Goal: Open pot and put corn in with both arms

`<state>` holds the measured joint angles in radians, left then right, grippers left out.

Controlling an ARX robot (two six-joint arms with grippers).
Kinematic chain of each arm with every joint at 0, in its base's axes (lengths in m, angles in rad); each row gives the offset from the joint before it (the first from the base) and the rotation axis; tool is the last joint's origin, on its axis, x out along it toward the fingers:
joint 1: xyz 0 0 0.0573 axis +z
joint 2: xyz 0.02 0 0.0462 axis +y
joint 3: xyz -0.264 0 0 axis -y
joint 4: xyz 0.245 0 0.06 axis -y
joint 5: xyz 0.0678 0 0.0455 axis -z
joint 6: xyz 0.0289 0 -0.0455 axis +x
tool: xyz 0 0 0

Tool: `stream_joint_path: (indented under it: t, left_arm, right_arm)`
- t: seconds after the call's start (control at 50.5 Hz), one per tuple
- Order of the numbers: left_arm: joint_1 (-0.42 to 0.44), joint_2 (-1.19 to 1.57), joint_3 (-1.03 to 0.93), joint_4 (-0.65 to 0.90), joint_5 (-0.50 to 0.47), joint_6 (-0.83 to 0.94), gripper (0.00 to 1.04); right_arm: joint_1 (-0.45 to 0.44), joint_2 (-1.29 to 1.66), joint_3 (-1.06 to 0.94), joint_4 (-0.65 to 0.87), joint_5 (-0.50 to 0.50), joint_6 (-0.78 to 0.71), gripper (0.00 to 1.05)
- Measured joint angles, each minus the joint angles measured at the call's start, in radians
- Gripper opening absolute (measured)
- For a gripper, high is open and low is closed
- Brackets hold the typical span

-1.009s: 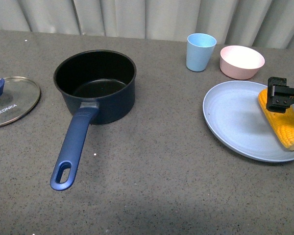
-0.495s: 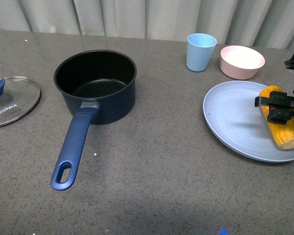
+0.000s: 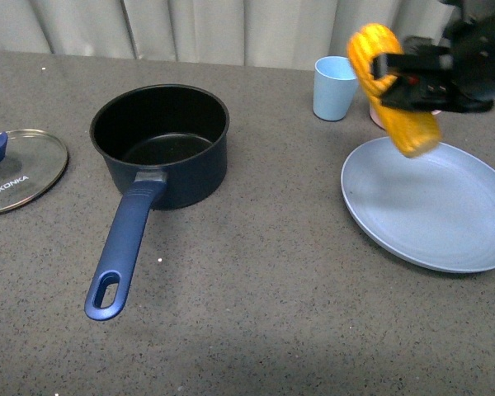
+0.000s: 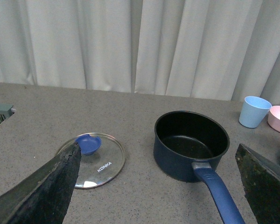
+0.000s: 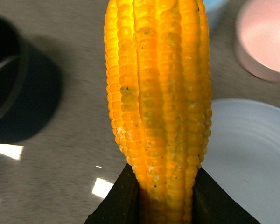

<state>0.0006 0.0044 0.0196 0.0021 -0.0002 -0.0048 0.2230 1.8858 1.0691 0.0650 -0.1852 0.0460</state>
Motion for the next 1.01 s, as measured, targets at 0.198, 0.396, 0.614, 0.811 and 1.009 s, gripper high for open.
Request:
stream_joint_path:
  t: [0.198, 0.396, 0.614, 0.811, 1.009]
  left_arm:
    - [0.0, 0.0, 0.0, 0.0, 0.0, 0.0, 0.98]
    - [0.0, 0.0, 0.0, 0.0, 0.0, 0.0, 0.98]
    - [0.0, 0.0, 0.0, 0.0, 0.0, 0.0, 0.98]
    - [0.0, 0.0, 0.0, 0.0, 0.0, 0.0, 0.98]
    - [0.0, 0.0, 0.0, 0.0, 0.0, 0.0, 0.98]
  right_arm:
    - [0.169, 0.106, 0.198, -0.068, -0.103, 0.048, 0.19]
    - [0.251, 0.263, 0.423, -0.144, -0.121, 0.116, 0.18]
    - [0.288, 0.422, 0.659, -0.239, -0.124, 0.154, 0.17]
    - [0.312, 0.492, 0.762, -0.292, -0.121, 0.164, 0.17]
    - [0.349, 0.542, 0.827, -0.34, -0.085, 0.15, 0.22]
